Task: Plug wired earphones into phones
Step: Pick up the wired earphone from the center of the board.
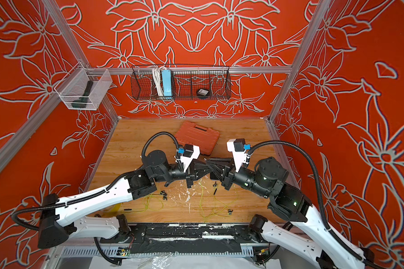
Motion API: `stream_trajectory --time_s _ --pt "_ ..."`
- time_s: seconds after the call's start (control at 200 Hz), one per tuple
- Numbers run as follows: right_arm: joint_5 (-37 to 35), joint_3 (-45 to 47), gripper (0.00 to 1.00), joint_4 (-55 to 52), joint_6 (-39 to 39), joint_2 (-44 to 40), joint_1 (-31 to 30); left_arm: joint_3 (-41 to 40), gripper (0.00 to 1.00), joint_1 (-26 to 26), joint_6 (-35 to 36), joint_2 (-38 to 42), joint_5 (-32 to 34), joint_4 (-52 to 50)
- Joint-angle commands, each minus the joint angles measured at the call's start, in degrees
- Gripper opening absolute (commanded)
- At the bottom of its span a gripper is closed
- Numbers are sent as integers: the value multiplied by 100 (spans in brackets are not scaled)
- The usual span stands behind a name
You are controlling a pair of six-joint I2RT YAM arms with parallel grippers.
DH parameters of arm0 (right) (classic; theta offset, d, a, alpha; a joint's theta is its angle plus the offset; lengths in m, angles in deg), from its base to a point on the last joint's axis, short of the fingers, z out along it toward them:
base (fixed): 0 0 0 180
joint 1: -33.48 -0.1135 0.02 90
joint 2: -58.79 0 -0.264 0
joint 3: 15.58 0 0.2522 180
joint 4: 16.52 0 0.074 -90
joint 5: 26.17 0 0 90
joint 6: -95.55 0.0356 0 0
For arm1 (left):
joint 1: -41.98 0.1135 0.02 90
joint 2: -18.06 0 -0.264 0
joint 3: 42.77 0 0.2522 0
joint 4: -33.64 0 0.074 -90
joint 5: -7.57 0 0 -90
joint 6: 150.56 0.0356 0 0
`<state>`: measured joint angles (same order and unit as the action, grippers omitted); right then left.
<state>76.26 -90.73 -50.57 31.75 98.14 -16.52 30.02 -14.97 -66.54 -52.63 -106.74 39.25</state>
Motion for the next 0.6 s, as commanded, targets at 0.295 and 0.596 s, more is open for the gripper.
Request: stream_trajectory --time_s 0.295,0.596 --pt "50 -58 15 140 34 18 -37 136 0 28 26 -47 -65 58" --pt "-25 -67 7 95 35 -26 -41 152 0 34 44 -80 -38 25"
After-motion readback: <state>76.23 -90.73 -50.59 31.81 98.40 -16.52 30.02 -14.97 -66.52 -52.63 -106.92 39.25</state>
